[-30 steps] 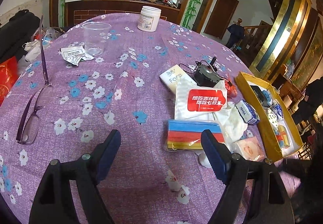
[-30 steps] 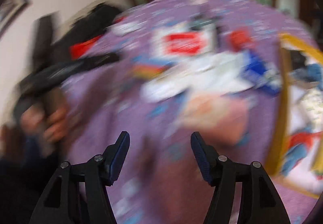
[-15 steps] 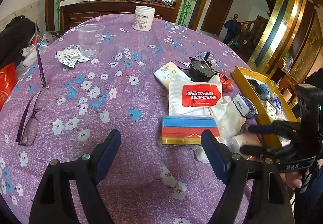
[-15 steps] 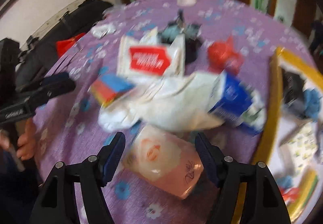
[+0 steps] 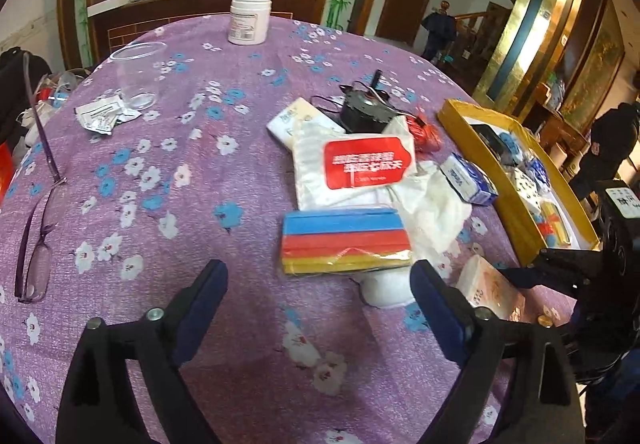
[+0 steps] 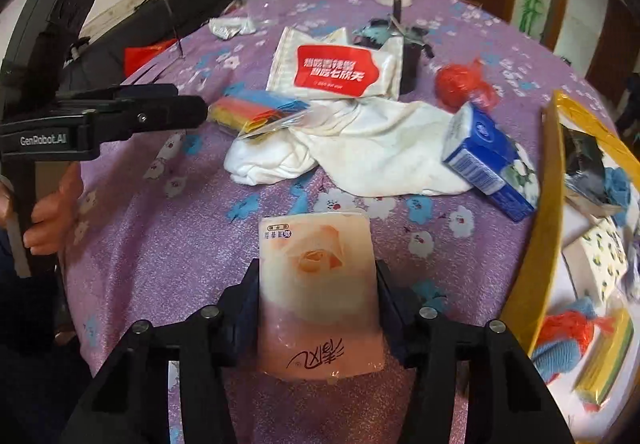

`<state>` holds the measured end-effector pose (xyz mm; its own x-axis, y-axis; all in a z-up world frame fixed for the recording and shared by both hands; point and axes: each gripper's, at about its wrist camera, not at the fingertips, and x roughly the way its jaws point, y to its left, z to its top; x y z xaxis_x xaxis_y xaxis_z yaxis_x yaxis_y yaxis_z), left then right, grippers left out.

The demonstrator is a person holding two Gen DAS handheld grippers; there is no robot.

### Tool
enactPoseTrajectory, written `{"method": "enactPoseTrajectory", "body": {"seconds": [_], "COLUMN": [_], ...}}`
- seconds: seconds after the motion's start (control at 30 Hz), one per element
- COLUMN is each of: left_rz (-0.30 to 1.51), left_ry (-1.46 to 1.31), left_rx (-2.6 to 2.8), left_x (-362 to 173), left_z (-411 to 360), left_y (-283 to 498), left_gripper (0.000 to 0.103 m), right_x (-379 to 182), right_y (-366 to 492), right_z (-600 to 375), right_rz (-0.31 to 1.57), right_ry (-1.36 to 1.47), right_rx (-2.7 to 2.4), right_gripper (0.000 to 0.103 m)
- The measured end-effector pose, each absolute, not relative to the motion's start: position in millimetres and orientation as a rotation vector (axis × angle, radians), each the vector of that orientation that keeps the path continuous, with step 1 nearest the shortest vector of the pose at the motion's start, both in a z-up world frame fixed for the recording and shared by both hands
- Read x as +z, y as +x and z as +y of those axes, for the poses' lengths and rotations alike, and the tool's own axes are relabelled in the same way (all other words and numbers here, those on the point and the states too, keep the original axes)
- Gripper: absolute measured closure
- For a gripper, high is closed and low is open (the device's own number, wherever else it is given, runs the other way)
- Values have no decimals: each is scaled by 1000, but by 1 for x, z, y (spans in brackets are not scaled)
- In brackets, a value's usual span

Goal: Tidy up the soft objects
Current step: 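Hold the pink pack with the right tool while the left tool grasps the bag of colored sticks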

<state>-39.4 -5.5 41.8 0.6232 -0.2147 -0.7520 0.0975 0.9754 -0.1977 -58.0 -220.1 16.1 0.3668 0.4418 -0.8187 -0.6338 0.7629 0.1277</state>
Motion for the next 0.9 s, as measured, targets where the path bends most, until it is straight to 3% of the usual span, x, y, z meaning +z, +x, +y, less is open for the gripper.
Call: {"method": "enactPoseTrajectory", "body": {"seconds": [0.2,0.53,0.7,0.73,0.8,0.83,0.87,0.9], "left_rz": [925,1036,986,981,963,962,962,963], "left_ry": [-96,-132,-150,-141,-136,-134,-134,-151], "left_rx": [-193,-146,-153,-153,-168,-170,-169,-187], "left_x": [35,7,6,6,9,9,9,9], "left_z": [-24,-26,-26,-27,-29,-29,-29,-28], "left_y": [-27,12,16,16,13,13,13,12], "left_gripper": [6,6,4,8,36,62,71,73], "right_x": [20,22,22,22,22,22,23,22], "right_y": [-70,-71,-70,-70,-70,-70,-70,-70], "right_z": [-241,-242,-242,-243,-244,-245,-245,-246], "right_rz": [868,868,868,868,865,865,864,864], "right_ry": [-154,-123,-119,-119,-112,-110,-108,-107], "right_rx": [624,655,658,659,661,660,658,656], "right_gripper": [50,49,49,49,49,49,49,49]}}
